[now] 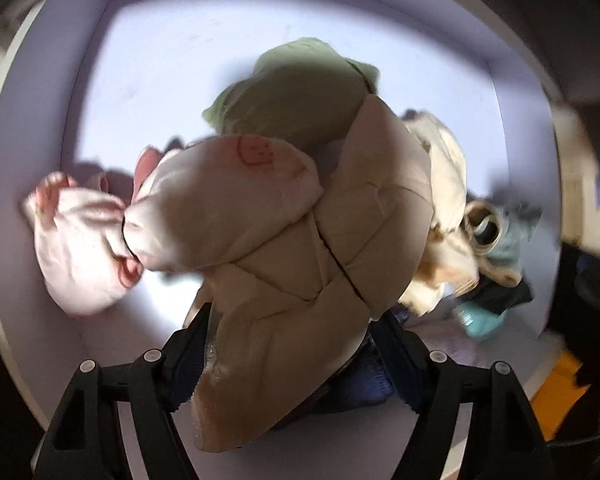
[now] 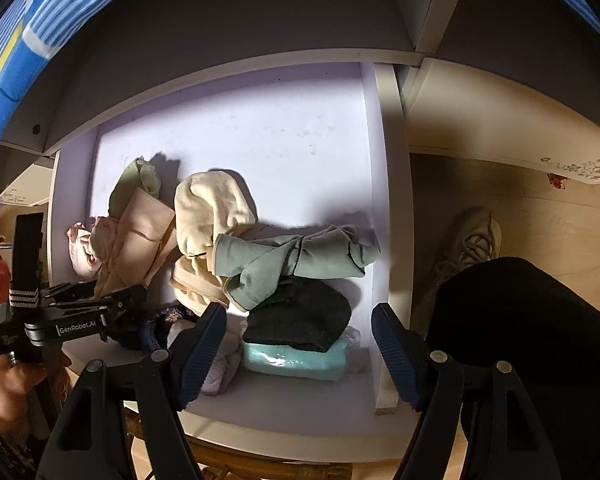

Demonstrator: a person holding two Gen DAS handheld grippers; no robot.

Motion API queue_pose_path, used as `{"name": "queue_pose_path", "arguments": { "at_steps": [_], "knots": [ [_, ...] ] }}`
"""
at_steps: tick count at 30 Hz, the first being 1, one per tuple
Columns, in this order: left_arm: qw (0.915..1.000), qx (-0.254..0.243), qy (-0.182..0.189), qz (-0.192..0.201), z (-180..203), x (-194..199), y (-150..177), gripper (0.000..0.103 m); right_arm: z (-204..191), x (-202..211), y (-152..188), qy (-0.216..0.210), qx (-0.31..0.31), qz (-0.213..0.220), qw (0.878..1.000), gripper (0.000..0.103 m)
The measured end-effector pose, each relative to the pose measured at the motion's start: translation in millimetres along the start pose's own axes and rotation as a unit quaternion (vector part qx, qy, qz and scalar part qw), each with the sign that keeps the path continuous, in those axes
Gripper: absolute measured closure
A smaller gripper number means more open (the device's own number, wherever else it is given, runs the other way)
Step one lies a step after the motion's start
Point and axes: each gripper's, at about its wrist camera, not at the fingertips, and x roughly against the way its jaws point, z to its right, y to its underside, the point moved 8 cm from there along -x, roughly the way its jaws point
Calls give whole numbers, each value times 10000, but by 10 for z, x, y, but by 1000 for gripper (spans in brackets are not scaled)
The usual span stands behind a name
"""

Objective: Organize soft objects
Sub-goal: 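Grasp the beige garment with the left gripper and lift it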

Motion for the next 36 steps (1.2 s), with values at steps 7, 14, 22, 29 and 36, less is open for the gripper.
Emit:
{"name": "queue_pose_path", "arguments": {
  "at_steps": [7,14,22,29,36],
  "knots": [
    [9926,-746,-959,82,186,-49,27,25,-17,-15,12,-30,1,-46,10000,27],
    [9893,-950,-1104,-54,501,-165,33,25,60,-63,9,-83,-216,-117,9997,27],
    [9945,-684,-775,181,612,-14,56,44,87,-66,-7,-131,-322,-104,9993,27],
    [9962,-407,-664,400,198,269,237,46,126,-62,-12,-251,-461,-118,9985,27],
    [9930,-333,-864,727,249,612,594,46,110,-71,-10,-223,-411,-113,9988,27]
  ]
}}
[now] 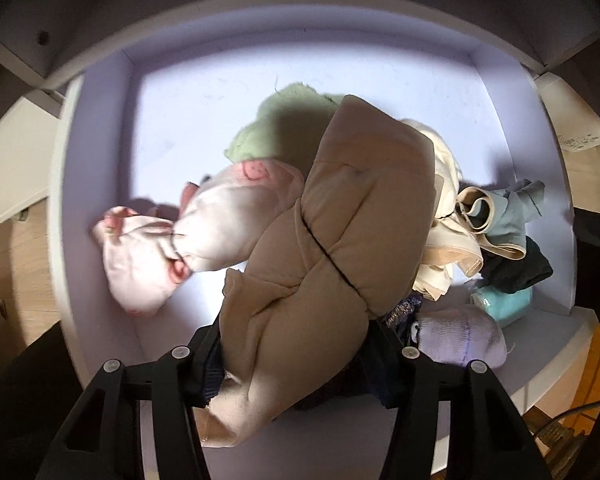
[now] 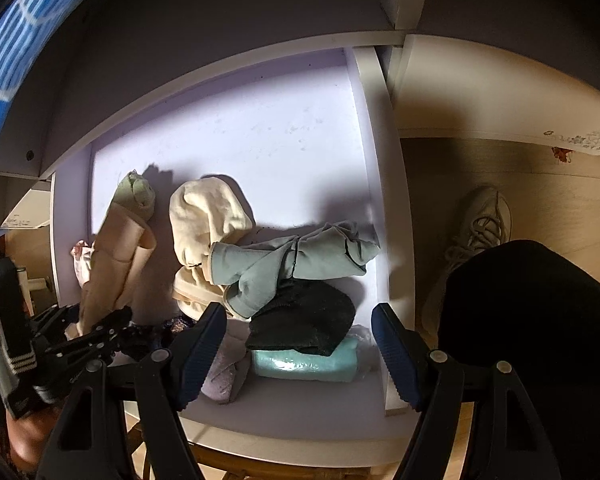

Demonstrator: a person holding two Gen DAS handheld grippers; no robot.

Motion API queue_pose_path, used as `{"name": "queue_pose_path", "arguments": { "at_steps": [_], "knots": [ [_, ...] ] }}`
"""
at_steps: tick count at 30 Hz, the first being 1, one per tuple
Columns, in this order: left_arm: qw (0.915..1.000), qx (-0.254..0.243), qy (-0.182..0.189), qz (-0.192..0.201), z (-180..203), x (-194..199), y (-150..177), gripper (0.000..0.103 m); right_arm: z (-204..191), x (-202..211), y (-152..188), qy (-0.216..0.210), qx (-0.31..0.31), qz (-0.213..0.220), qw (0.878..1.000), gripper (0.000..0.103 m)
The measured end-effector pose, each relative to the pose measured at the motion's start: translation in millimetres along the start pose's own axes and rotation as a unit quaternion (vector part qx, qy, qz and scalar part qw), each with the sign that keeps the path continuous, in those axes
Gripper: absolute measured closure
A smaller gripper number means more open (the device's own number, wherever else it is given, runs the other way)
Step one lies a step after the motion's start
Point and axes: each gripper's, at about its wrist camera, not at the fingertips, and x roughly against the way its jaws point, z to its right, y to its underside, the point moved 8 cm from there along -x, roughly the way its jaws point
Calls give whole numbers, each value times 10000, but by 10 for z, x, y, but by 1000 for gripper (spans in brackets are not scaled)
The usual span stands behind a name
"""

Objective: Organize soft objects
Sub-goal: 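Grasp the beige garment with the left gripper and lift it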

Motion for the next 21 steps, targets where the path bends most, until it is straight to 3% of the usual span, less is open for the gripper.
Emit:
{"name": "queue_pose_path", "arguments": {
  "at_steps": [13,21],
  "knots": [
    [9914,-80,-769,1059,45,940,174,46,-1,0,-3,19,18,12,10000,27],
    [9866,-157,-933,1333,72,1079,153,46,-27,-6,5,38,82,1,10000,27]
  ]
}}
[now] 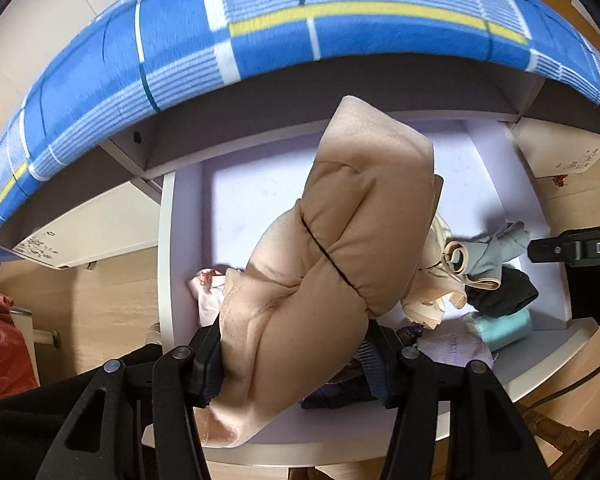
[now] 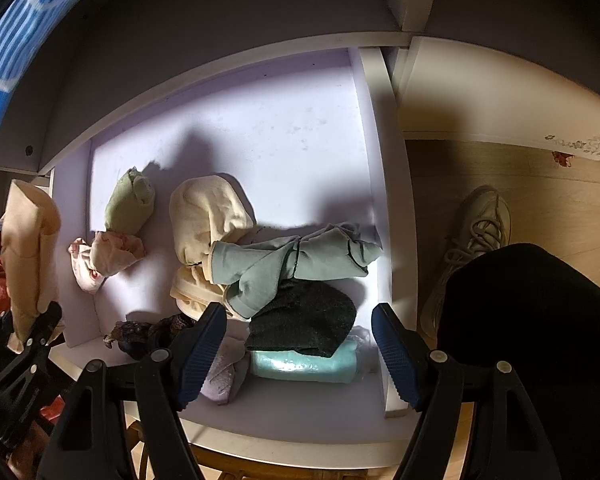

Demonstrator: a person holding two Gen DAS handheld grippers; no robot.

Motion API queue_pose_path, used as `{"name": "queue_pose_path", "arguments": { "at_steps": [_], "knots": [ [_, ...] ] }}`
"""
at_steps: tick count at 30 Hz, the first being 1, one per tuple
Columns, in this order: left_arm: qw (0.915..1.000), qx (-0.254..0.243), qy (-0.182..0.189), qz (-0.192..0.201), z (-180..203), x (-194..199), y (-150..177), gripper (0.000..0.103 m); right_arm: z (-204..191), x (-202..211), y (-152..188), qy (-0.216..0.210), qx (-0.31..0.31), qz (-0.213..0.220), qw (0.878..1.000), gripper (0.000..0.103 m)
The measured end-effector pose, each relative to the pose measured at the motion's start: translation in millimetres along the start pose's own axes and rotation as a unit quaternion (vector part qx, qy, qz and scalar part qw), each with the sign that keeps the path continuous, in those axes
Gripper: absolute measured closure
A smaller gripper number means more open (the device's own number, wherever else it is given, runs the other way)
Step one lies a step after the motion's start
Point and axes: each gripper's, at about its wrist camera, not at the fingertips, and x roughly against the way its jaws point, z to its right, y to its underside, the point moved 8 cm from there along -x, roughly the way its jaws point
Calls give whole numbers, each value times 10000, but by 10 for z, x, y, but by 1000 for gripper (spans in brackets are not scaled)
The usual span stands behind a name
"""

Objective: Organize soft objects
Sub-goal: 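Grasp the beige garment with the left gripper and lift it, then carry the beige garment up into the gold box and open the left gripper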

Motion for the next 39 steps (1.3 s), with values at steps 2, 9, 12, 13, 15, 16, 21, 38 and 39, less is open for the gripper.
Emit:
{"name": "queue_pose_path", "arguments": {
  "at_steps": [2,9,12,13,15,16,21,38,39],
  "knots": [
    [10000,-19,35,47,26,61,-1,46,-6,-2,3,5,14,-3,10000,27],
    [9962,338,804,57,124,60,-21,46,-4,2,4,-11,8,-5,10000,27],
    [9921,519,1143,73,105,207,-82,46,-16,2,7,-26,26,-14,10000,27],
    [9914,545,1188,97,95,254,-108,46,-23,2,8,-27,37,-17,10000,27],
    [9901,593,1259,177,66,378,-186,46,-41,4,8,-29,69,-15,10000,27],
    [9894,616,1298,224,53,435,-226,46,-52,4,9,-29,88,-14,10000,27],
    [9852,622,1519,487,45,739,-464,46,-99,1,15,3,191,-8,9998,27],
    [9739,773,1706,1285,-280,1725,-1953,46,-224,57,56,-294,251,4,9993,27],
    [9738,824,1675,1301,-308,1726,-2072,46,-229,67,56,-304,255,18,9992,27]
  ]
}}
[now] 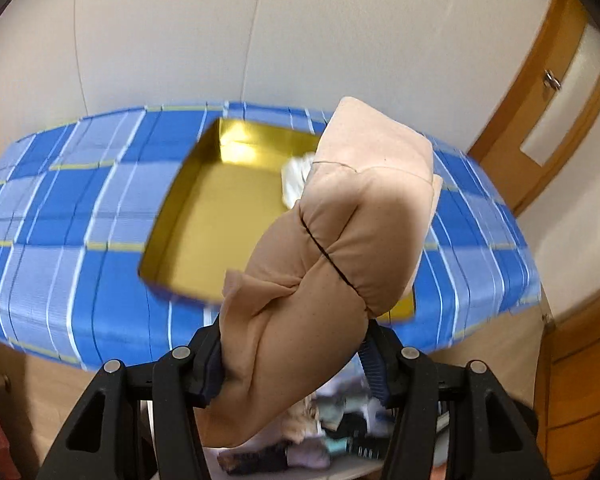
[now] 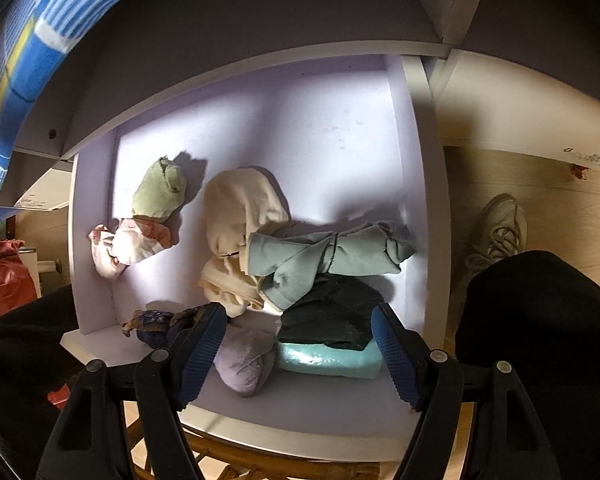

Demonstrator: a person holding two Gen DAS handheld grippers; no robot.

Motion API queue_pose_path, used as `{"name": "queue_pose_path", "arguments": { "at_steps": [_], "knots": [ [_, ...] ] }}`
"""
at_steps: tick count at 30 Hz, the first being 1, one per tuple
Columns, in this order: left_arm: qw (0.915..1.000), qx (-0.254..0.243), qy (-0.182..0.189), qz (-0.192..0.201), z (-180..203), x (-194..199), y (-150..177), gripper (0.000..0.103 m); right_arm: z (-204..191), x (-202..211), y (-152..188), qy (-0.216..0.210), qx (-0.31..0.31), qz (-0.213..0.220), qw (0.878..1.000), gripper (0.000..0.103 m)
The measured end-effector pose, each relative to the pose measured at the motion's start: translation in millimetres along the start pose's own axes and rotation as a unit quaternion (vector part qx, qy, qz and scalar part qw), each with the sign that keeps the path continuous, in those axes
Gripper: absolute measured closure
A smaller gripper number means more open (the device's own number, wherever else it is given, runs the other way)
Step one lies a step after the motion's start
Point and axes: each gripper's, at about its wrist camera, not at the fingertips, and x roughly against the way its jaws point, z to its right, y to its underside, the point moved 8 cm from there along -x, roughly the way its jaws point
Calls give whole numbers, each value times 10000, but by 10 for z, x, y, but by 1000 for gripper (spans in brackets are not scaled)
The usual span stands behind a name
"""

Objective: Organize soft objects
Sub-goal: 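Carry the beige garment up into the gold box and open the left gripper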

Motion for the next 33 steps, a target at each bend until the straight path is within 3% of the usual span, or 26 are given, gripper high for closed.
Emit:
{"name": "queue_pose_path", "arguments": {
  "at_steps": [8,17,27,31,33],
  "knots": [
    [9969,588,-311,-413,-289,-659,-599,46,69,93,-51,249,13,268,9993,27],
    [9879,1082,-577,-945,-589,-1324,-743,46,75,68,-33,189,-10,206,9996,27],
    [9861,1210,-575,-984,-580,-1632,-963,44,68,89,-43,131,-17,225,9997,27],
    [9873,1147,-621,-902,-531,-1669,-1027,39,70,87,-48,115,-20,212,9997,27],
    [9886,1157,-522,-815,-499,-1653,-1055,32,64,92,-52,106,-18,219,9997,27]
  ]
}}
